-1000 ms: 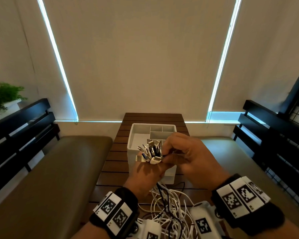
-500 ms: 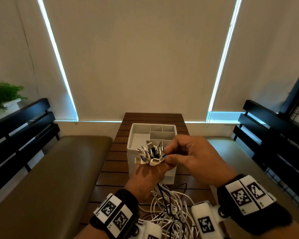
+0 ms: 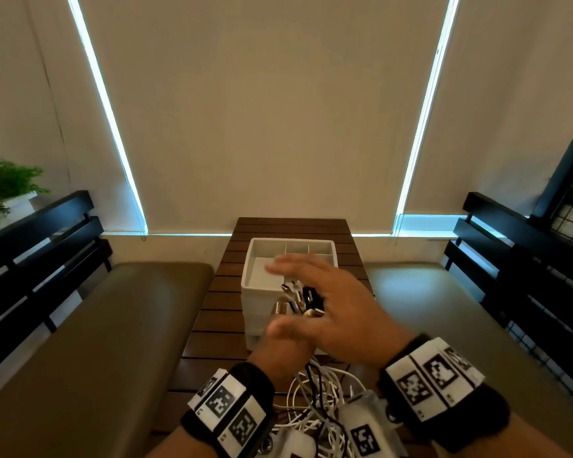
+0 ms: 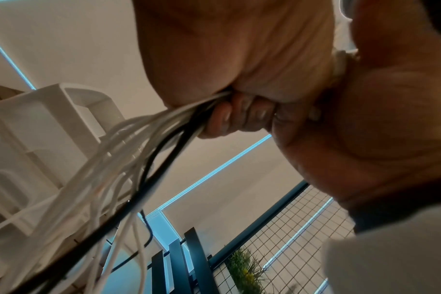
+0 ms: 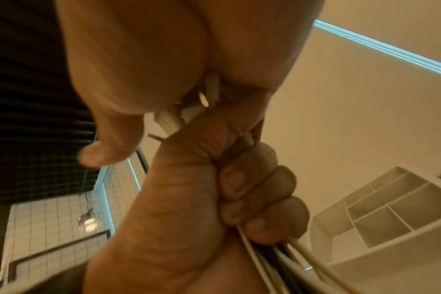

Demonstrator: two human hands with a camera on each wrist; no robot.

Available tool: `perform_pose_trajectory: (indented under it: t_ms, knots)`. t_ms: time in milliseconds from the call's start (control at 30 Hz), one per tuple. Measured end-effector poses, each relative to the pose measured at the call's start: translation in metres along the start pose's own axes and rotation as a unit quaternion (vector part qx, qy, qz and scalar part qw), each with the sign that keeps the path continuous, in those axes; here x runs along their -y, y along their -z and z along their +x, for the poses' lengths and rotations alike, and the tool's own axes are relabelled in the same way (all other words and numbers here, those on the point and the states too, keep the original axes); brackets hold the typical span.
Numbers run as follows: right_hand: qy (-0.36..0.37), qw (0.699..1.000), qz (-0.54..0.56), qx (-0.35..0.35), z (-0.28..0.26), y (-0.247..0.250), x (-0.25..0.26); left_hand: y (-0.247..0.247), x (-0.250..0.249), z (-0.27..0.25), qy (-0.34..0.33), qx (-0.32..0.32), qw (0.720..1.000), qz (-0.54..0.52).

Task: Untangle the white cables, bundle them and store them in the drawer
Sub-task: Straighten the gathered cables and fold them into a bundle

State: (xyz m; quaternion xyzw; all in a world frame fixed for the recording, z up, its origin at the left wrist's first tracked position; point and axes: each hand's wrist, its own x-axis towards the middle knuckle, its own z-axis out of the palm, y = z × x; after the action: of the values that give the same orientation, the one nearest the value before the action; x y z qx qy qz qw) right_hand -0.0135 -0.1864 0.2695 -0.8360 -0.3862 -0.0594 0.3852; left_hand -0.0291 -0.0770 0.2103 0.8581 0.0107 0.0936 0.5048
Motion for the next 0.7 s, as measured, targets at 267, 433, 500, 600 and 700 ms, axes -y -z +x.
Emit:
perform_pose_trajectory:
  t_ms: [267, 433, 500, 600, 700]
  knots:
    - [-0.032, 0.992, 0.108, -0.052, 0.007, 0.003, -0.004, 0.007, 0.001, 0.004, -0.032, 0.068, 0.985, -0.158]
    - [-0.139, 0.942, 0.306, 0.005, -0.008, -0.016, -0.026, 0.024, -0.011, 0.009, 0.021, 0.053, 0.928, -0.367]
    - [-0.140, 0.925, 0.348, 0.053, -0.013, -0.038, -0.035, 0.027, -0.020, 0.017, 0.070, 0.047, 0.907, -0.414]
    - [-0.157, 0.920, 0.355, 0.046, -0.012, -0.049, -0.042, 0.025, -0.011, 0.032, 0.165, 0.028, 0.850, -0.499]
    - [-0.146, 0.973, 0.167, 0.069, -0.006, -0.048, -0.047, 0.028, -0.006, 0.037, 0.210, 0.001, 0.826, -0.523]
